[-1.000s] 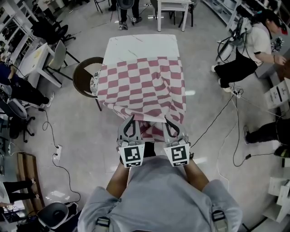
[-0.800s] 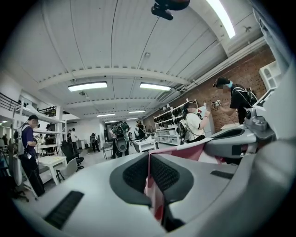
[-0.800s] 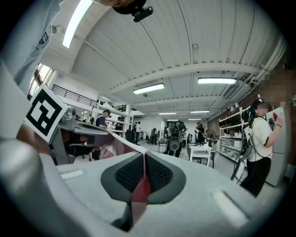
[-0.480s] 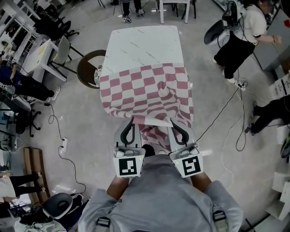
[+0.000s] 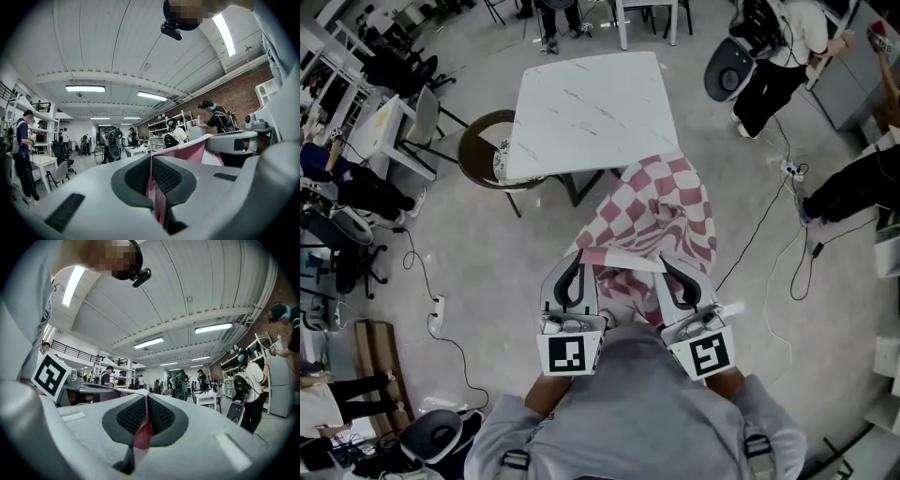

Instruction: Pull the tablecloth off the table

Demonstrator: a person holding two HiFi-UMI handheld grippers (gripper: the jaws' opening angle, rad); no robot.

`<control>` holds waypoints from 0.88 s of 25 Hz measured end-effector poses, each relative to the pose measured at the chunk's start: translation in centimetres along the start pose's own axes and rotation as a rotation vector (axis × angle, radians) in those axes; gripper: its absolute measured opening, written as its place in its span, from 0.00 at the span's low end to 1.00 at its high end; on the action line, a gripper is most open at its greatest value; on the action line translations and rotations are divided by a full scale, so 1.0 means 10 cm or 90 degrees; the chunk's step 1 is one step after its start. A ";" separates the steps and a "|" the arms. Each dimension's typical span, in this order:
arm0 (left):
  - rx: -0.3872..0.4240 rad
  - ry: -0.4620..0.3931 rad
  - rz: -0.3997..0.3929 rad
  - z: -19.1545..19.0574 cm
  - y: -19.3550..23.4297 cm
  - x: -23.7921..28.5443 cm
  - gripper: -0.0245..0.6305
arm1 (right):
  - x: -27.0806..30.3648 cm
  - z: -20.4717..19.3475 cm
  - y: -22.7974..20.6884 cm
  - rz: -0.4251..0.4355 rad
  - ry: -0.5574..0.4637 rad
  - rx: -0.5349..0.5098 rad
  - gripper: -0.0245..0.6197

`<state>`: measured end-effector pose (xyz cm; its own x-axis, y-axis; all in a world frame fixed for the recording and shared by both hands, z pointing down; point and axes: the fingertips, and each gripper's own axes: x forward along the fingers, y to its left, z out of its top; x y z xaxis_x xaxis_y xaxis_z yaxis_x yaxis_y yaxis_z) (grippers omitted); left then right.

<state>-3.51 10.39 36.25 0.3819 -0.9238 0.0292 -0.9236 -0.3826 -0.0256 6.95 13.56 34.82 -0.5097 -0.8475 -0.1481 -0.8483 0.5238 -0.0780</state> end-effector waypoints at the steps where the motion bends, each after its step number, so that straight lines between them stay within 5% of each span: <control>1: -0.003 0.002 -0.004 -0.02 0.00 0.00 0.04 | 0.00 -0.01 0.01 -0.003 0.002 0.000 0.05; 10: -0.015 0.007 -0.035 -0.07 0.00 -0.02 0.04 | -0.07 -0.31 -0.03 -0.018 0.086 0.002 0.05; 22: -0.019 -0.006 -0.028 -0.06 0.02 -0.05 0.04 | -0.07 -0.38 -0.02 -0.025 0.095 0.015 0.05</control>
<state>-3.88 10.80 36.83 0.4221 -0.9064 0.0197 -0.9066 -0.4220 0.0057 6.98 13.75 38.70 -0.4927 -0.8702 0.0040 -0.8657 0.4897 -0.1035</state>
